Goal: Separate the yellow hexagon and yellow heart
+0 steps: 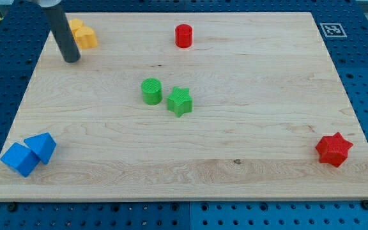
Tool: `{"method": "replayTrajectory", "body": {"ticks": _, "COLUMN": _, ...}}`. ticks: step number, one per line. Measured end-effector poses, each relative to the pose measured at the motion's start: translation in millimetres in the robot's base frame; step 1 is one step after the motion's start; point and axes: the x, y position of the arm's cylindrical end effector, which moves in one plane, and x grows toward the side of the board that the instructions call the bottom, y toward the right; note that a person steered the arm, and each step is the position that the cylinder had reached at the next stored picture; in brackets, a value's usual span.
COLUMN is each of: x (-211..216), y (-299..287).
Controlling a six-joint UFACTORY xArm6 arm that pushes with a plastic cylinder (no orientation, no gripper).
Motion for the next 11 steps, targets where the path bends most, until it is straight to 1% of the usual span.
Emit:
{"method": "replayTrajectory", "body": {"ticks": 1, "x": -38.5, "y": -27.5}}
{"method": "replayTrajectory", "body": {"ticks": 2, "x": -97.7, "y": -34.6}}
{"method": "replayTrajectory", "body": {"ticks": 3, "x": -140.7, "y": -33.6}}
{"method": "replayTrajectory", "body": {"ticks": 4, "x": -139.2, "y": -42.3}}
{"method": "replayTrajectory", "body": {"ticks": 5, "x": -113.6, "y": -42.5}}
{"method": "replayTrajectory", "body": {"ticks": 6, "x": -75.7, "y": -36.3}}
{"method": "replayTrajectory", "body": {"ticks": 7, "x": -60.8, "y": -1.5}}
{"method": "replayTrajectory", "body": {"ticks": 9, "x": -34.8, "y": 50.1}}
{"method": "replayTrajectory", "body": {"ticks": 10, "x": -26.9, "y": 39.5}}
{"method": "replayTrajectory", "body": {"ticks": 11, "x": -26.9, "y": 13.5}}
